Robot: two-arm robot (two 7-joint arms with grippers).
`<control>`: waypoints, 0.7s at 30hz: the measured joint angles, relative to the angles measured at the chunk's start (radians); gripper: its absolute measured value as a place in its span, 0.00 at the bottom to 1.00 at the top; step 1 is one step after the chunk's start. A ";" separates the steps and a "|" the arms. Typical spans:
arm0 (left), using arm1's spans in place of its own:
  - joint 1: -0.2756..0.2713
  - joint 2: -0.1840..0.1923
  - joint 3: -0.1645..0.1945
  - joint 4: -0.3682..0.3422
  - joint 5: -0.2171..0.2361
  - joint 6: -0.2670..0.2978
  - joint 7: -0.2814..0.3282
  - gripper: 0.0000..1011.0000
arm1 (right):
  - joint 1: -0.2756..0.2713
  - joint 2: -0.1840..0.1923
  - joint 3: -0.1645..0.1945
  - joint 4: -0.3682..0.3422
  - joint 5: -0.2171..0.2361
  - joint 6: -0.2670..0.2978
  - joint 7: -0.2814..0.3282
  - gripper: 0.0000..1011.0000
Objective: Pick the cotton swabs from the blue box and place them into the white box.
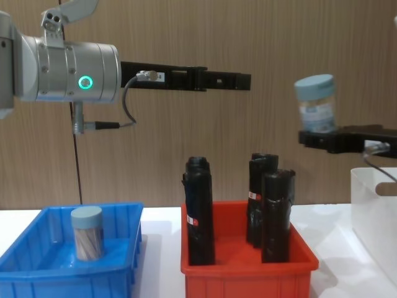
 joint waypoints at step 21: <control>0.000 0.000 0.000 0.000 0.000 0.000 0.000 0.99 | 0.038 0.047 0.086 0.125 0.032 0.005 -0.097 0.65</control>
